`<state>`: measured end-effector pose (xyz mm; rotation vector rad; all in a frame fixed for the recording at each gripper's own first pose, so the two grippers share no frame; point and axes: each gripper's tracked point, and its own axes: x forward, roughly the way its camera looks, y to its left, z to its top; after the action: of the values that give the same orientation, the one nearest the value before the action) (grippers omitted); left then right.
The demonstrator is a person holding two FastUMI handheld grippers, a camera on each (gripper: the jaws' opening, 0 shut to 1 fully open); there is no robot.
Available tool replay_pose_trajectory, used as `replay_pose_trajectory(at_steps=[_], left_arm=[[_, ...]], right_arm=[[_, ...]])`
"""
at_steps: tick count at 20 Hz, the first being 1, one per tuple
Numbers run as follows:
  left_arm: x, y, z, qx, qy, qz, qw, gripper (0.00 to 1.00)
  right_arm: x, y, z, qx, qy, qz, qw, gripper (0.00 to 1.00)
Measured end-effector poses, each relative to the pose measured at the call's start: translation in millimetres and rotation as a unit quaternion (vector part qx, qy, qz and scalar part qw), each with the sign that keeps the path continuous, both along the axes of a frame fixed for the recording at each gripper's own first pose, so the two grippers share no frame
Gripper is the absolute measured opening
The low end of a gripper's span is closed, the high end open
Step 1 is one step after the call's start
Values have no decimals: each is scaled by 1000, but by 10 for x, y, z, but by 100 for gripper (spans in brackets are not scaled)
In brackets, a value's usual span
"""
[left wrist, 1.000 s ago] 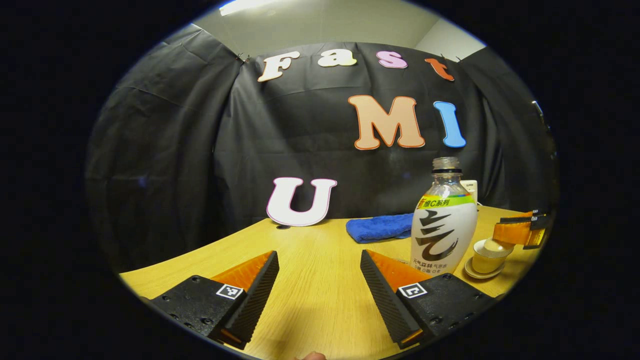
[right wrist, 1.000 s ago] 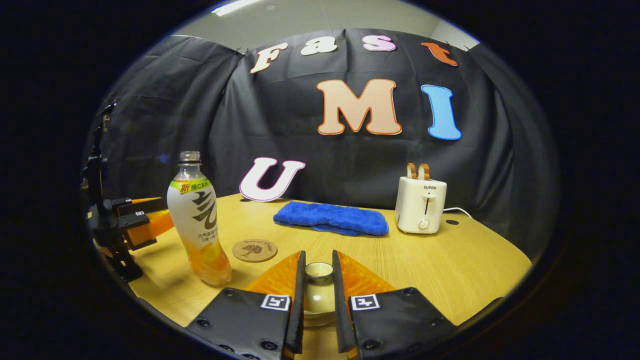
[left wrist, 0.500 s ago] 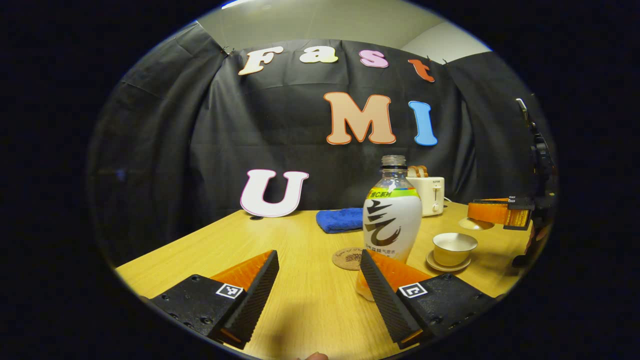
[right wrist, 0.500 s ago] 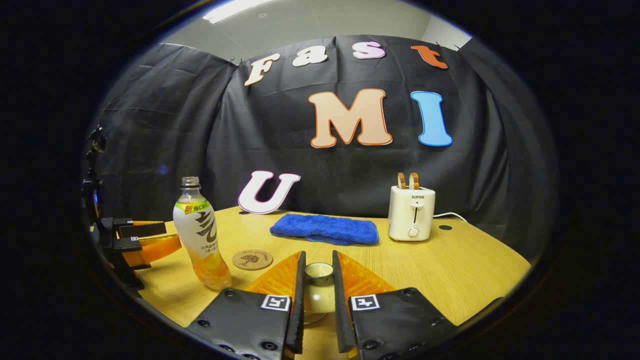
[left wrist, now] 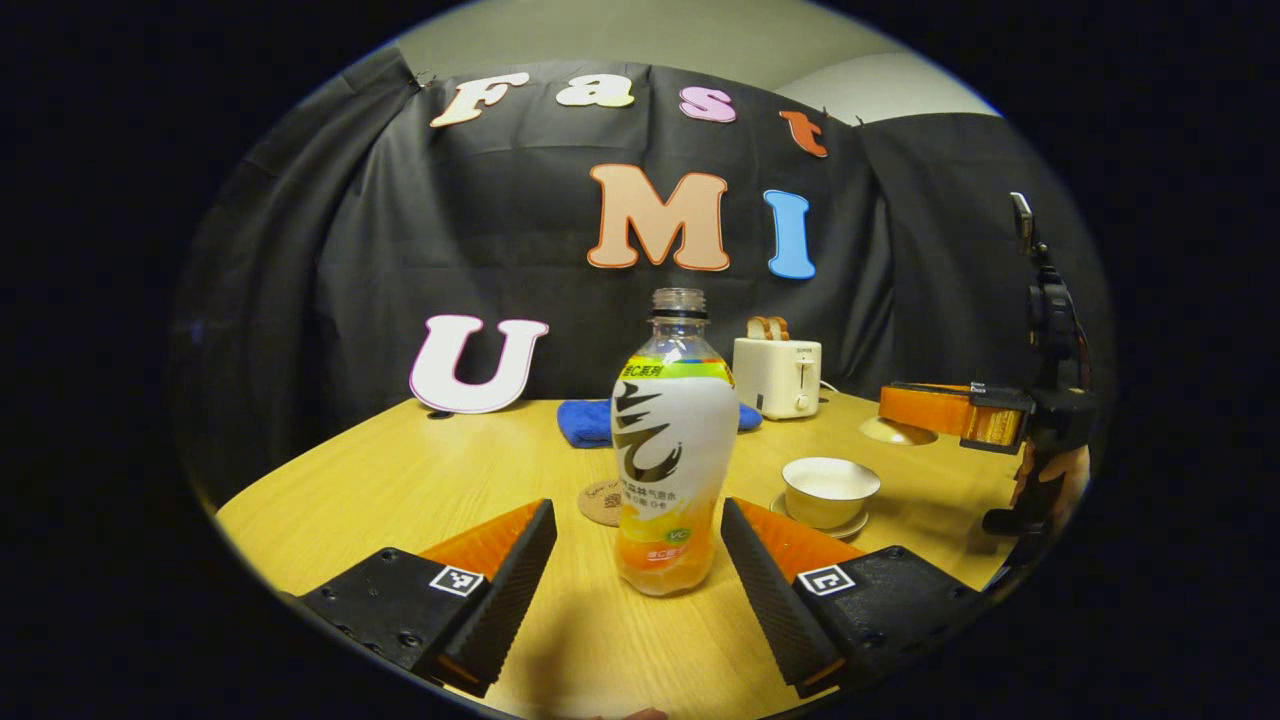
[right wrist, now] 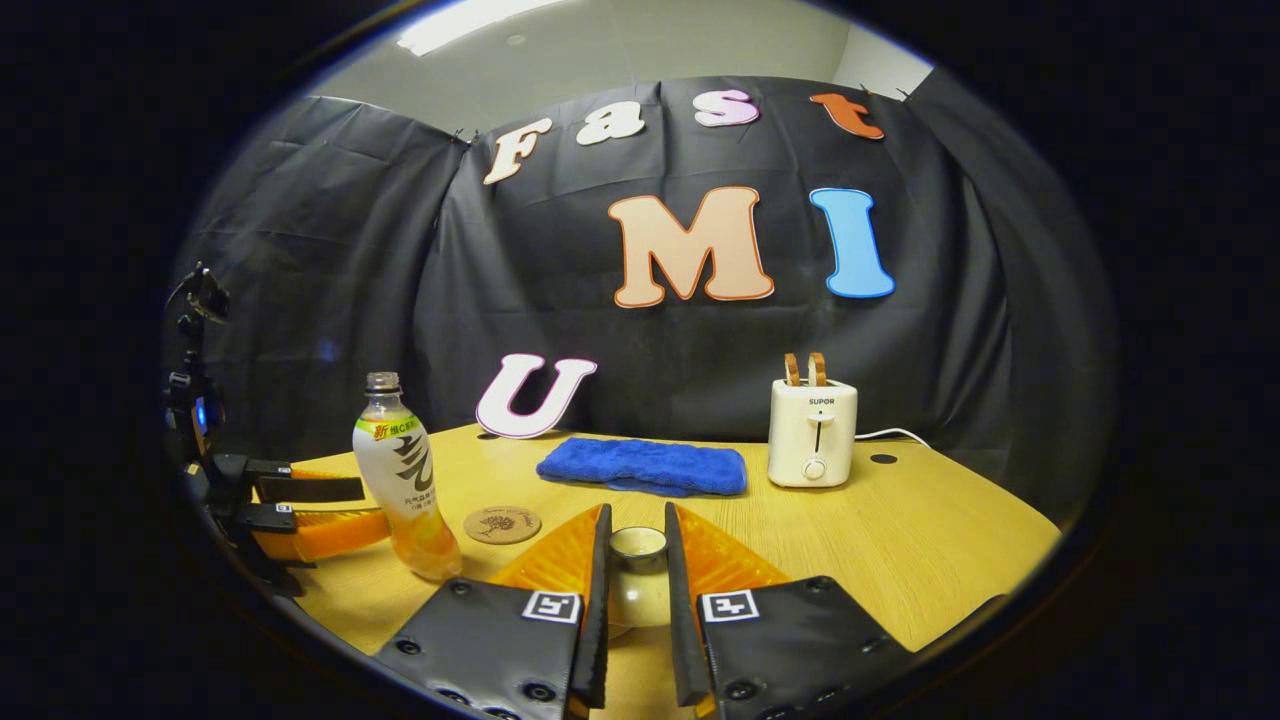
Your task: Open the teacup lid with one hand, grasp the water bottle and pour water into the teacup with the other hand; after pouring, place the water bottle on the coaster and then close the teacup lid.
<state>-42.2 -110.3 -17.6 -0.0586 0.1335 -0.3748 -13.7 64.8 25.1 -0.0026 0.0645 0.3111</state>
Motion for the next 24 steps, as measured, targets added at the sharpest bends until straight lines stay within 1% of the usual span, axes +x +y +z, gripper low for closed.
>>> replay_pose_trajectory(at_steps=[5, 6, 8, 9, 11, 14, 17, 20, 24], left_arm=[[104, -165, -39, -13, 24, -3, 1000, 97], [113, -179, -41, -13, 28, -3, 1000, 96], [137, -214, -64, -11, 33, -4, 999, 89], [136, -218, -72, -10, 36, -5, 999, 83], [152, -236, -86, -6, 40, -6, 999, 77], [171, -209, -81, -6, 38, -2, 999, 73], [196, -226, -100, -6, 41, -2, 999, 69], [228, -238, -110, -4, 41, -2, 999, 69], [345, -276, -111, 3, 40, -3, 999, 61]], right_arm=[[-26, -111, 55, 5, -4, -7, 1000, 30], [-18, -137, 63, 8, -3, -8, 1000, 29], [-18, -179, 65, 15, 0, -12, 1000, 29], [-9, -200, 67, 18, 2, -14, 1000, 29], [-4, -250, 90, 23, 1, -18, 1000, 29], [6, -309, 134, 27, -1, -22, 999, 30], [5, -339, 148, 29, -1, -24, 999, 29], [8, -355, 171, 30, -3, -25, 999, 29], [1, -402, 201, 31, -5, -27, 999, 29]])
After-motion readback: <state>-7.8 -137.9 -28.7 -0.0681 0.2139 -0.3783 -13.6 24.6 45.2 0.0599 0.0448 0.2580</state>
